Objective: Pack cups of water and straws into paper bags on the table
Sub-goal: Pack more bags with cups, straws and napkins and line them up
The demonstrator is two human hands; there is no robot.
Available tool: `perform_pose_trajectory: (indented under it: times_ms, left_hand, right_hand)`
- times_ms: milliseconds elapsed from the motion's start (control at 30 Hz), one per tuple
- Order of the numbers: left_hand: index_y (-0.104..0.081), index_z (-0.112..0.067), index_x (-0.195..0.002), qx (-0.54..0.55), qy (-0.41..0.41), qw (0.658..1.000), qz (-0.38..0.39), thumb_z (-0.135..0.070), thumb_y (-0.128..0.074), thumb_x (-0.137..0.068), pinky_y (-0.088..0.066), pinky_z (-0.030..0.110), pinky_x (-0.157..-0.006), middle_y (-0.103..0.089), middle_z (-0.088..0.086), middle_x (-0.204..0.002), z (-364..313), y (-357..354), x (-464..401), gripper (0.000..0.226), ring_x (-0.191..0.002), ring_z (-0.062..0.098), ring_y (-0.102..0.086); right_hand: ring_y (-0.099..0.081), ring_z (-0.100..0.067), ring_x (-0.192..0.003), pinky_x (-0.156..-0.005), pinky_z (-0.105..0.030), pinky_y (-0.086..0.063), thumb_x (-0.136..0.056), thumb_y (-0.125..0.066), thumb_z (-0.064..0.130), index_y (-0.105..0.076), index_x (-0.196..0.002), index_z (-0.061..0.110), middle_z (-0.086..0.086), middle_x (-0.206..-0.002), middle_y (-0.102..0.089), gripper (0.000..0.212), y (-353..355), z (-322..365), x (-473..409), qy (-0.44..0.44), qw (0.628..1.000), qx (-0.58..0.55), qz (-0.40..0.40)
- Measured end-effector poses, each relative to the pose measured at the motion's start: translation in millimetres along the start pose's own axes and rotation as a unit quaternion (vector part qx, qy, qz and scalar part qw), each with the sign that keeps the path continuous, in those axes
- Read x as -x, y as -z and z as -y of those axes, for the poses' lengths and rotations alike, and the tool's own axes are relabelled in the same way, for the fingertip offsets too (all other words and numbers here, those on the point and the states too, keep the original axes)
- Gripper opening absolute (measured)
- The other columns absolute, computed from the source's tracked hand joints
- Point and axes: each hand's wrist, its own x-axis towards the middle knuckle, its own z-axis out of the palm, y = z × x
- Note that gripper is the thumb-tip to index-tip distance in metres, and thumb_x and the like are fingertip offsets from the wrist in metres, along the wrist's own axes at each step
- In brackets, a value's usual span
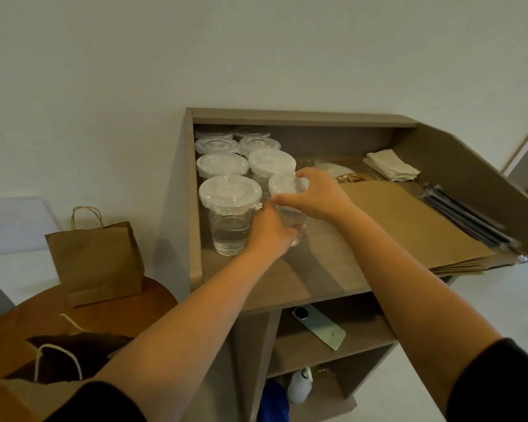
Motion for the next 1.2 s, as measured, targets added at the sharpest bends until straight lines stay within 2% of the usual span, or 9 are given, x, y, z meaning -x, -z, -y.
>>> perform_pose_trajectory:
  times_ms: [133, 300, 433, 600, 800, 933, 1067, 1133, 1200]
  left_hand:
    - [-0.038, -0.016, -0.133, 0.035, -0.028, 0.999, 0.011, -0.034, -0.081, -0.070, -0.044, 0.028, -0.089, -0.055, 0.000, -0.128, 1.5, 1.4, 10.4, 0.079, -0.118, 0.019, -0.052]
    - [-0.049, -0.024, -0.128, 0.195, -0.130, 0.970, 0.059, -0.012, -0.085, -0.065, -0.049, 0.027, -0.091, -0.064, -0.007, -0.116, 0.5, 5.5, 45.9, 0.075, -0.110, 0.008, -0.059]
    - [-0.052, -0.062, -0.105, 0.156, -0.215, 0.964, 0.033, -0.021, -0.081, -0.069, -0.045, 0.006, -0.079, -0.063, -0.033, -0.103, -14.4, 16.3, 96.6, 0.062, -0.102, -0.011, -0.057]
    - [-0.045, -0.053, -0.112, 0.120, -0.238, 0.964, -0.025, -0.038, -0.080, -0.068, -0.038, -0.002, -0.078, -0.057, -0.040, -0.100, -11.4, 31.3, 154.0, 0.058, -0.102, -0.020, -0.051]
    - [-0.046, -0.023, -0.131, 0.101, -0.177, 0.979, -0.019, -0.044, -0.083, -0.063, -0.047, 0.017, -0.090, -0.059, -0.016, -0.116, 28.7, 56.0, 208.6, 0.080, -0.108, -0.002, -0.056]
    - [-0.043, -0.027, -0.131, 0.093, -0.117, 0.989, -0.012, -0.034, -0.085, -0.063, -0.045, 0.012, -0.088, -0.057, -0.018, -0.117, 61.5, 80.0, 235.9, 0.080, -0.108, -0.006, -0.054]
    - [-0.037, -0.029, -0.135, 0.045, -0.044, 0.998, 0.001, -0.039, -0.087, -0.059, -0.044, 0.030, -0.097, -0.053, -0.007, -0.129, 95.4, 112.9, 243.6, 0.091, -0.118, 0.011, -0.050]
    - [-0.042, -0.027, -0.132, 0.068, -0.003, 0.997, 0.039, -0.033, -0.087, -0.061, -0.046, 0.033, -0.097, -0.056, -0.006, -0.126, 120.5, 137.1, 243.1, 0.084, -0.117, 0.013, -0.052]
    - [-0.053, -0.028, -0.117, 0.046, 0.047, 0.996, 0.067, -0.024, -0.080, -0.072, -0.048, 0.031, -0.090, -0.062, -0.009, -0.113, 151.8, 162.7, 240.6, 0.052, -0.111, 0.013, -0.057]
  right_hand:
    - [-0.051, -0.020, -0.109, -0.085, -0.033, -0.045, -0.064, -0.072, 0.057, -0.050, -0.130, 0.015, -0.004, -0.126, -0.054, 0.081, 7.0, 1.0, 22.0, 0.015, 1.000, -0.005, -0.023]
    - [-0.049, -0.015, -0.097, -0.076, -0.030, -0.043, -0.061, -0.074, 0.055, -0.051, -0.126, 0.020, 0.002, -0.113, -0.054, 0.077, 26.7, 6.3, 65.3, 0.037, 0.999, -0.030, -0.010]
    - [-0.048, -0.016, -0.103, -0.079, -0.029, -0.044, -0.059, -0.073, 0.058, -0.047, -0.130, 0.024, 0.001, -0.123, -0.049, 0.083, 41.6, 13.9, 106.1, 0.057, 0.998, -0.036, -0.003]
    - [-0.044, -0.012, -0.104, -0.070, -0.020, -0.035, -0.062, -0.074, 0.060, -0.044, -0.134, 0.023, 0.001, -0.130, -0.048, 0.086, 48.8, 28.8, 154.5, 0.084, 0.994, -0.057, 0.028]
    - [-0.038, -0.008, -0.107, -0.078, -0.022, -0.032, -0.064, -0.072, 0.061, -0.035, -0.141, 0.024, 0.003, -0.141, -0.041, 0.094, 32.9, 58.8, 196.6, 0.131, 0.975, -0.023, 0.177]
    - [-0.046, -0.012, -0.103, -0.069, -0.015, -0.035, -0.063, -0.076, 0.054, -0.044, -0.134, 0.021, 0.005, -0.124, -0.049, 0.084, 0.2, 83.0, 211.4, 0.152, 0.966, -0.018, 0.208]
    - [-0.048, -0.020, -0.110, -0.081, -0.025, -0.042, -0.059, -0.075, 0.058, -0.041, -0.138, 0.017, -0.001, -0.129, -0.047, 0.096, -48.3, 108.2, 216.1, 0.166, 0.962, -0.031, 0.213]
    - [-0.044, -0.026, -0.119, -0.093, -0.035, -0.042, -0.057, -0.072, 0.065, -0.033, -0.143, 0.019, -0.007, -0.139, -0.040, 0.106, -77.6, 121.0, 213.7, 0.166, 0.961, -0.008, 0.222]
    - [-0.040, -0.028, -0.123, -0.097, -0.039, -0.038, -0.058, -0.071, 0.066, -0.027, -0.146, 0.022, -0.008, -0.141, -0.035, 0.107, -107.0, 133.7, 208.1, 0.160, 0.962, 0.003, 0.223]
